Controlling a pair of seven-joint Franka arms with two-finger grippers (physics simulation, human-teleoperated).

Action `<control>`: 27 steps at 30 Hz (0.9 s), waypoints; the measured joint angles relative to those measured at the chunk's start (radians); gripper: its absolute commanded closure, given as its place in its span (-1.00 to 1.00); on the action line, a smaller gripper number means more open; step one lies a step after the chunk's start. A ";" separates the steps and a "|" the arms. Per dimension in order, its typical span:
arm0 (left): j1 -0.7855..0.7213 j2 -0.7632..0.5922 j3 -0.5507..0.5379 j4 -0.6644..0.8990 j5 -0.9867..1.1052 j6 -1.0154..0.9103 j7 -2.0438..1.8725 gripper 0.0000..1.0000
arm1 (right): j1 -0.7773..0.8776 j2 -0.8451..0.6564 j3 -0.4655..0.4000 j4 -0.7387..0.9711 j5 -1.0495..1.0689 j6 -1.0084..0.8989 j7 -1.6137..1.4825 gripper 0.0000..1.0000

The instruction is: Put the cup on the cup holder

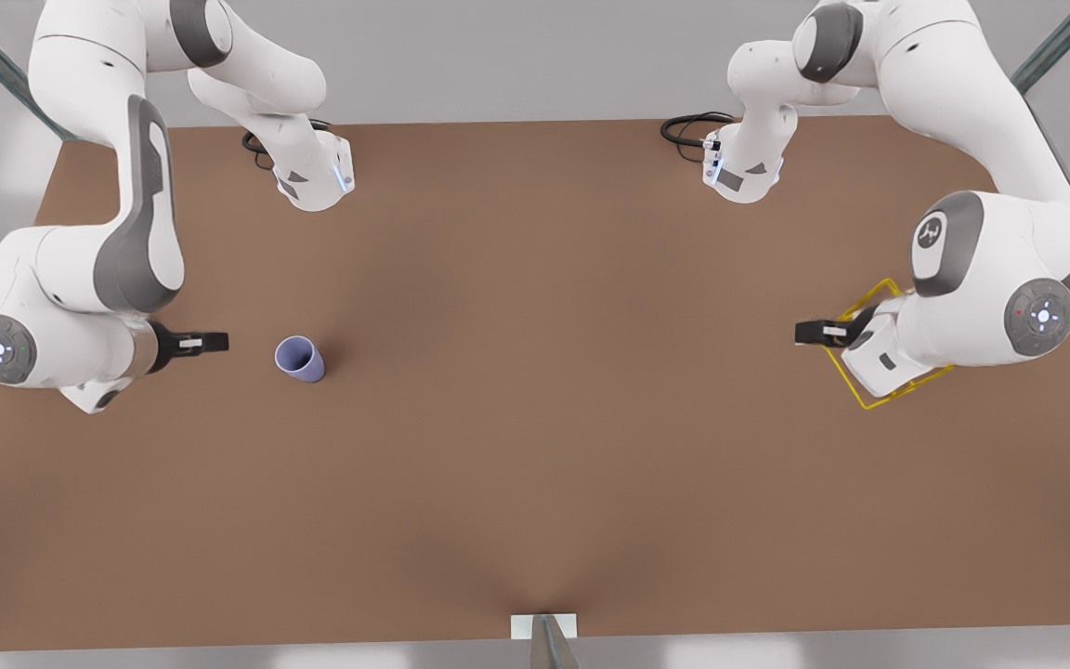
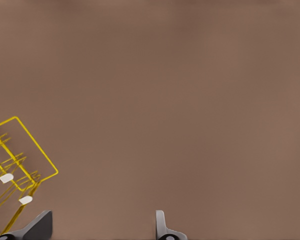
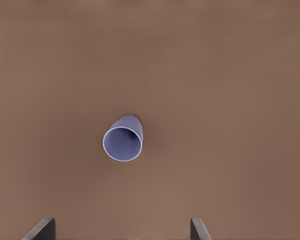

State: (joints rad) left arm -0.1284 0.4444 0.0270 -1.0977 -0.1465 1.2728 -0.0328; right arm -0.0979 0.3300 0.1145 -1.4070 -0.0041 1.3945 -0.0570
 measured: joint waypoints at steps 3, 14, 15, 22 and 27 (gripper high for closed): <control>-0.001 0.003 -0.002 -0.008 -0.007 0.090 -0.009 -1.00 | 0.004 0.001 0.000 -0.001 0.000 0.090 -0.014 -1.00; -0.060 0.050 -0.106 -0.042 0.038 0.197 -0.073 -1.00 | 0.026 0.005 0.055 -0.067 0.000 0.310 -0.043 -1.00; -0.082 0.052 -0.114 -0.045 0.048 0.195 -0.079 -1.00 | 0.053 0.002 0.061 -0.094 -0.001 0.340 -0.045 -1.00; -0.079 0.061 -0.116 -0.049 0.139 0.193 -0.112 -1.00 | 0.103 -0.172 0.143 -0.382 0.001 0.414 -0.040 -1.00; -0.028 0.063 -0.113 -0.050 0.152 0.208 -0.129 -1.00 | 0.050 -0.130 0.153 -0.485 -0.026 0.500 0.004 -1.00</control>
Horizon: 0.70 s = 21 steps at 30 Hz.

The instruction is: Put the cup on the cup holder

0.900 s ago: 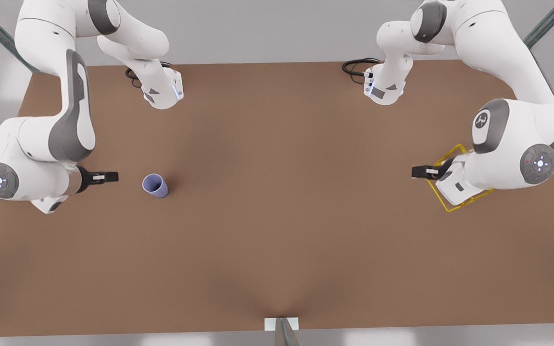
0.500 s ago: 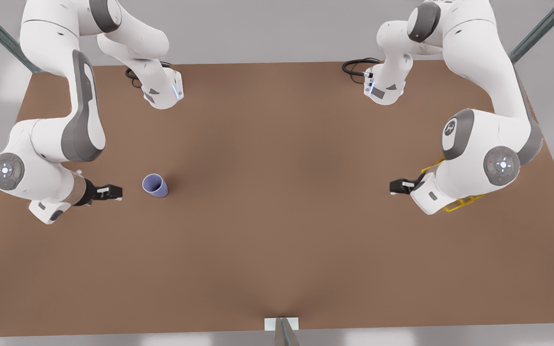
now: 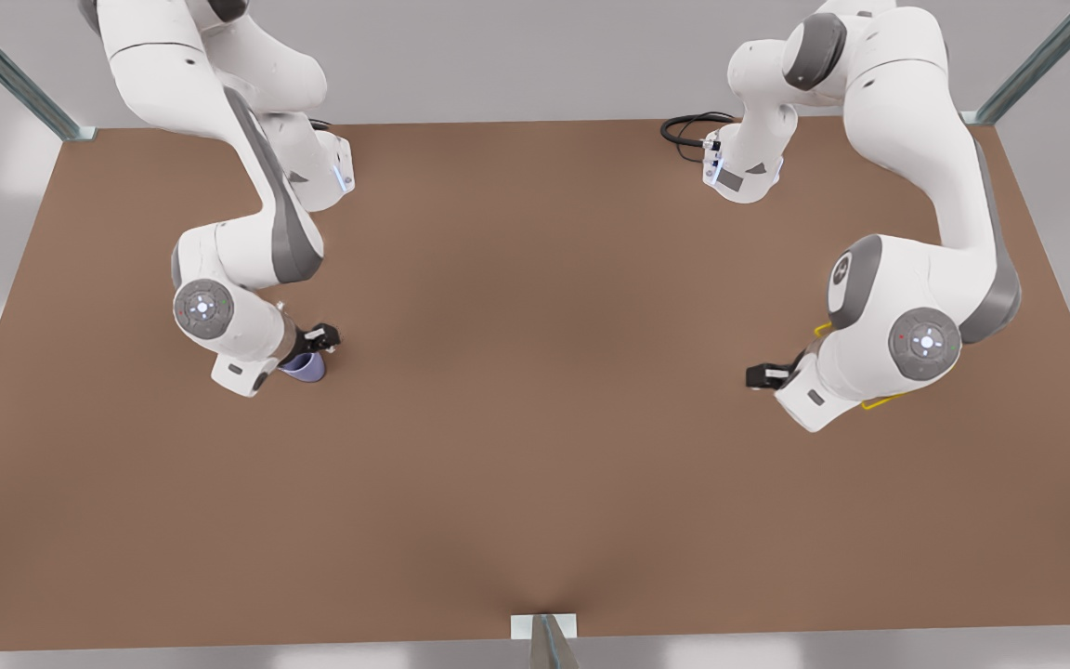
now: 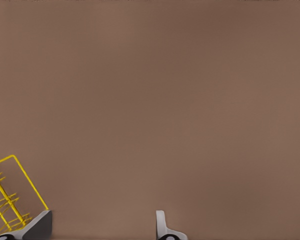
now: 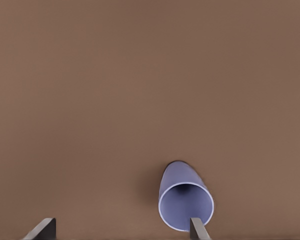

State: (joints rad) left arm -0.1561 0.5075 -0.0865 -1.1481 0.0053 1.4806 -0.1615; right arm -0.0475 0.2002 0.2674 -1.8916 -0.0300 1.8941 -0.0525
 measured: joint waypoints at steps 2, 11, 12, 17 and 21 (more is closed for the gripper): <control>-0.017 -0.004 -0.006 0.004 0.008 0.003 -0.006 -1.00 | -0.035 0.033 0.001 -0.029 -0.021 0.046 0.016 -1.00; -0.082 0.009 -0.016 -0.031 0.079 0.028 -0.027 -1.00 | -0.044 -0.072 0.062 -0.206 -0.046 0.172 0.068 -1.00; -0.085 0.011 -0.016 -0.032 0.081 0.030 -0.029 -1.00 | -0.047 -0.072 0.064 -0.212 -0.046 0.183 0.073 -1.00; -0.091 0.029 -0.016 -0.034 0.085 0.038 -0.037 -1.00 | -0.086 -0.142 0.090 -0.317 -0.037 0.243 0.094 -1.00; -0.096 0.039 -0.016 -0.042 0.086 0.041 -0.042 -1.00 | -0.040 -0.186 0.115 -0.409 -0.009 0.326 0.118 -1.00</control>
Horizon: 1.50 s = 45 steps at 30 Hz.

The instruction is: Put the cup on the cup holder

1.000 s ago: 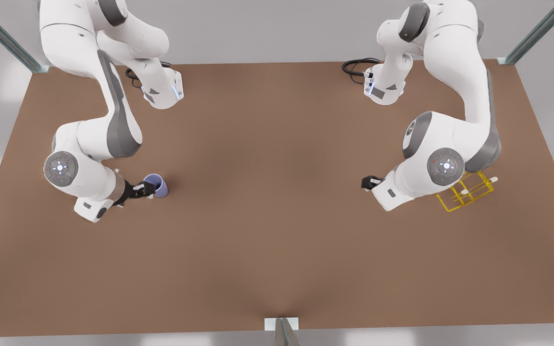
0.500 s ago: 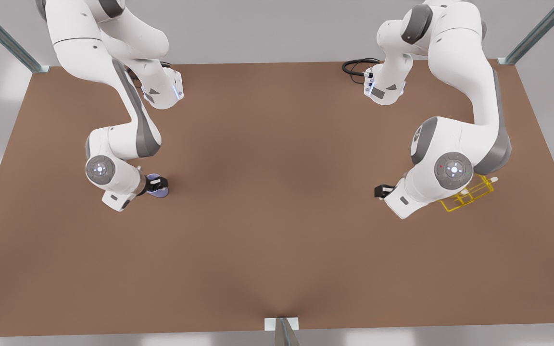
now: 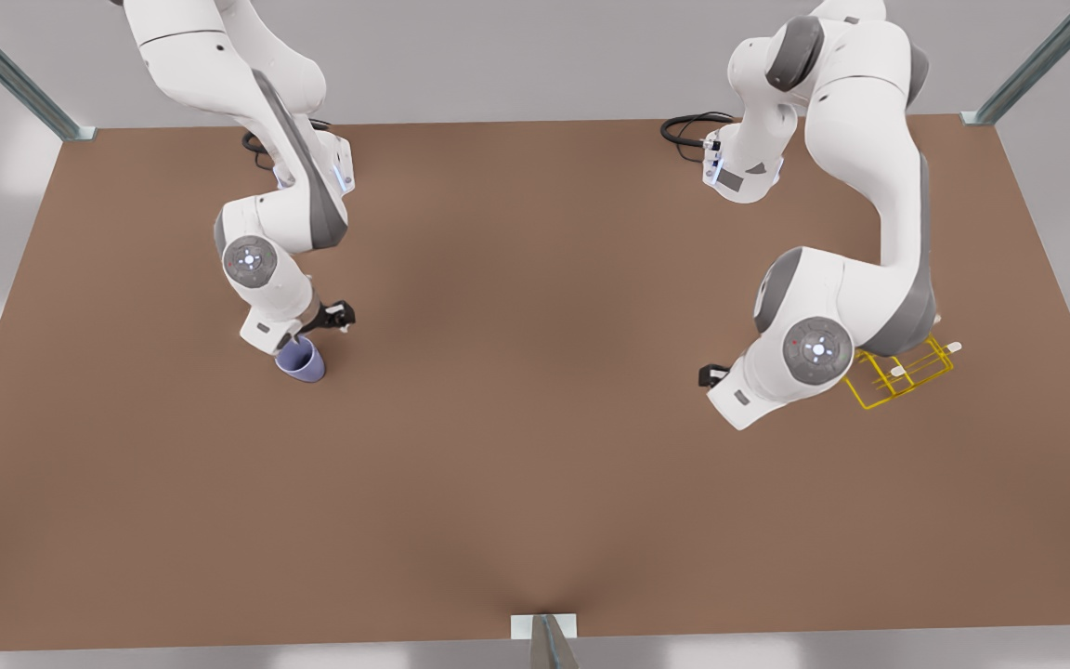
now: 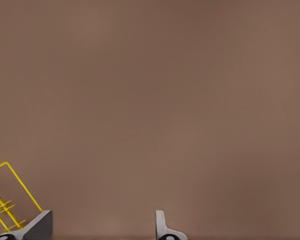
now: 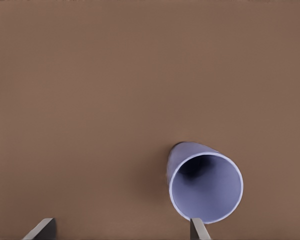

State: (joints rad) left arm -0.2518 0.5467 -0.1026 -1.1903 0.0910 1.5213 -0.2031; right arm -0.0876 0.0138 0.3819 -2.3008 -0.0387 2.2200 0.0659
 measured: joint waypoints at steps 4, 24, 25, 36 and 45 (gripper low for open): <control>-0.001 0.001 0.000 -0.011 0.001 0.002 -0.004 -1.00 | 0.067 0.006 0.002 -0.006 0.008 0.045 0.018 -1.00; -0.009 0.007 0.000 -0.041 0.002 0.016 -0.014 -1.00 | -0.218 0.061 0.007 -0.005 0.008 0.089 -0.001 -1.00; -0.009 0.007 0.000 -0.042 0.002 0.018 -0.014 -1.00 | -0.196 0.061 0.007 -0.004 0.008 0.091 -0.002 -1.00; -0.011 0.005 0.000 -0.039 0.001 0.029 -0.018 -1.00 | -0.171 0.101 0.007 0.023 0.008 0.103 -0.008 -1.00; -0.012 0.009 0.000 -0.041 -0.001 0.044 -0.020 -1.00 | -0.158 0.132 0.007 0.057 0.009 0.086 -0.006 -1.00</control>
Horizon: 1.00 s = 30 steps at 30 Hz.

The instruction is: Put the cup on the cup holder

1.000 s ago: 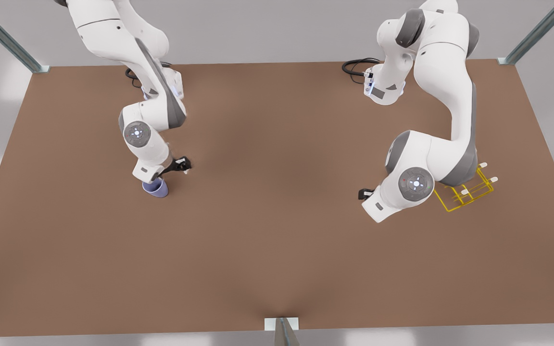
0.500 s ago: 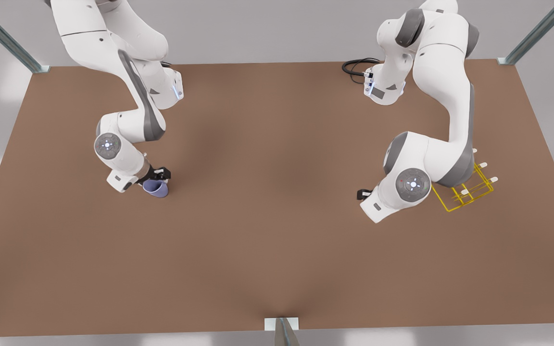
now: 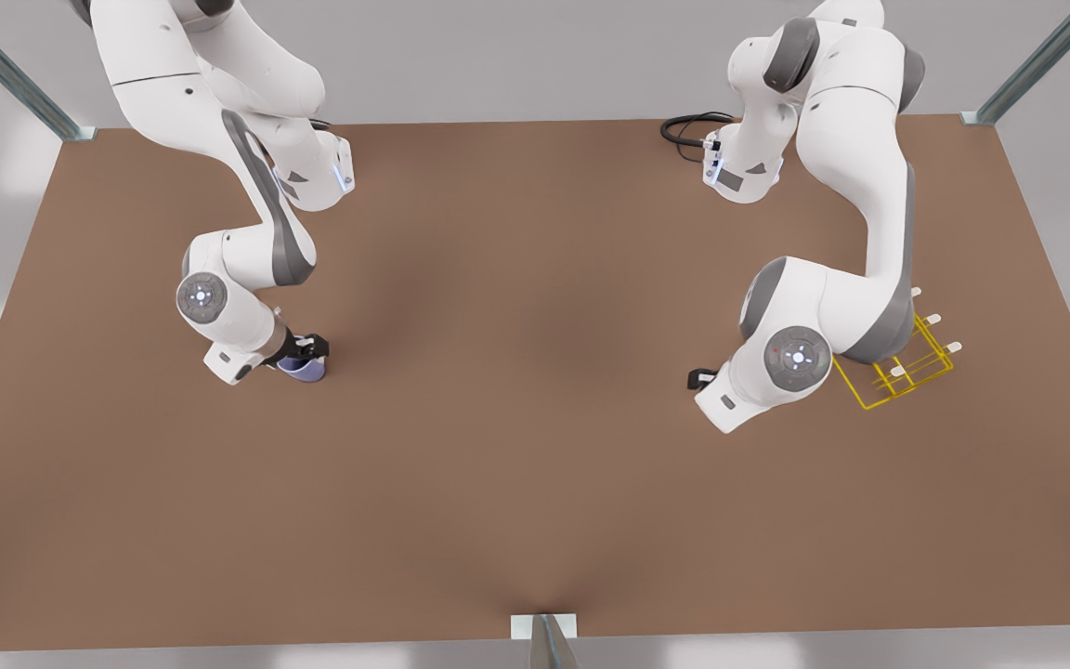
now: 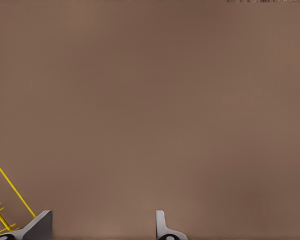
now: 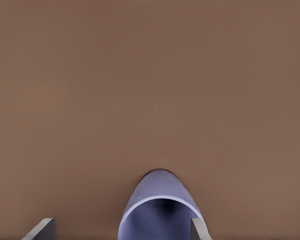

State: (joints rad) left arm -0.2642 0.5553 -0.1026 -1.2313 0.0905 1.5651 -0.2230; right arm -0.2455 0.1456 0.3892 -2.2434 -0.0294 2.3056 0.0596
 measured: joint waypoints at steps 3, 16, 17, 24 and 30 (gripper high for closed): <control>-0.004 0.001 0.000 0.000 0.000 0.004 0.000 -1.00 | 0.001 0.000 0.001 -0.006 0.000 -0.001 0.001 -1.00; -0.006 0.002 0.000 -0.003 0.001 0.010 -0.001 -1.00 | 0.002 0.011 0.003 -0.086 -0.001 0.043 0.003 -1.00; -0.006 0.003 0.000 -0.003 0.001 0.010 -0.001 -1.00 | 0.002 0.009 0.005 -0.090 -0.001 0.047 0.003 -1.00; -0.006 0.004 0.000 -0.003 0.001 0.013 -0.002 -1.00 | 0.005 0.007 0.024 -0.115 -0.001 0.064 0.004 -1.00; -0.005 0.005 0.000 -0.005 0.002 0.021 -0.002 -1.00 | 0.003 0.030 0.025 -0.135 -0.002 0.093 0.004 -1.00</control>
State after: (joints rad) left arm -0.2689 0.5599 -0.1026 -1.2368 0.0924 1.5860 -0.2248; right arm -0.2428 0.1756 0.4138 -2.3781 -0.0309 2.3987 0.0638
